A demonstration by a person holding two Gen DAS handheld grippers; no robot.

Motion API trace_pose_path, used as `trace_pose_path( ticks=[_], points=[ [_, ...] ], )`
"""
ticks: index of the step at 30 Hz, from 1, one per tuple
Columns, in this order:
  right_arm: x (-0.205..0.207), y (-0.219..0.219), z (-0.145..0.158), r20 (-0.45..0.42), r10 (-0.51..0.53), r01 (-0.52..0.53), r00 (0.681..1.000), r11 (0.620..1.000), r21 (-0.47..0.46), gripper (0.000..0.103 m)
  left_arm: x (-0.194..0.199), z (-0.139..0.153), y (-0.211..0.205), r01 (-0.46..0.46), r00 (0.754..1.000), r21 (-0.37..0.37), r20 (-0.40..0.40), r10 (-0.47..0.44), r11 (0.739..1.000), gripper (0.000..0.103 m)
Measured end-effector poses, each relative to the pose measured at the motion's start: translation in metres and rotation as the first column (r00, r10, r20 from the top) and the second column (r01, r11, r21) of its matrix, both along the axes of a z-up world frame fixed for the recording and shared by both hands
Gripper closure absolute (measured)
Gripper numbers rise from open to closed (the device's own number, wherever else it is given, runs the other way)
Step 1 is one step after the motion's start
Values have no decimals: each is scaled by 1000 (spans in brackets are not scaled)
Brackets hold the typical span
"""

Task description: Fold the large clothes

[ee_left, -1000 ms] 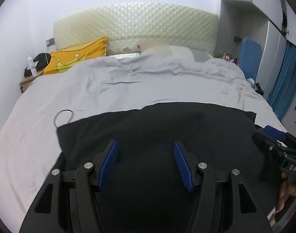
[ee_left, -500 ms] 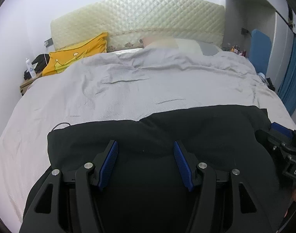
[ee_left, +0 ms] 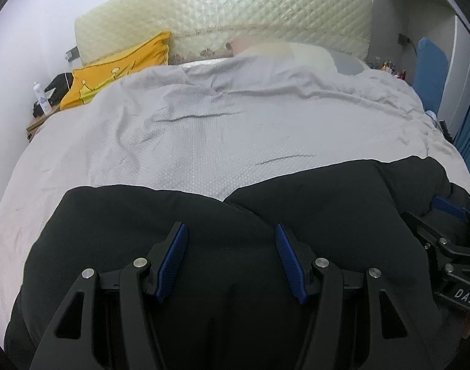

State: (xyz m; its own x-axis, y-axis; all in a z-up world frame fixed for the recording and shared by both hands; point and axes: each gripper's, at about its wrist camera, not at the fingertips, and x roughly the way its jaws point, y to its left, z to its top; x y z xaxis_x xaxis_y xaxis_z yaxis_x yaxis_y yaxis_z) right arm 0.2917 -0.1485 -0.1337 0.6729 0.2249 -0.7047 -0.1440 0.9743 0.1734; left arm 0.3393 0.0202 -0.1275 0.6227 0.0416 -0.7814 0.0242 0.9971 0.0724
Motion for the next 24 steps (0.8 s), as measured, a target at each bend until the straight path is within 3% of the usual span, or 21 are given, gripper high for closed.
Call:
trace_pose_path(
  ticks=[7, 14, 18, 24],
  points=[
    [8, -1, -1, -37, 22, -22, 999, 1000, -9, 10, -4, 7, 19, -17, 1000, -52, 0, 17, 998, 43],
    [-28, -30, 23, 13, 54, -54, 998, 998, 15, 10, -41, 28, 56, -46, 996, -38, 71, 49, 998, 43],
    [-44, -42, 26, 41, 61, -57, 997, 995, -79, 10, -50, 17, 66, -69, 996, 34, 59, 67, 997, 41],
    [-50, -54, 6, 25, 56, -54, 998, 996, -64, 10, -56, 2, 74, -83, 995, 32, 57, 81, 996, 41]
  ],
)
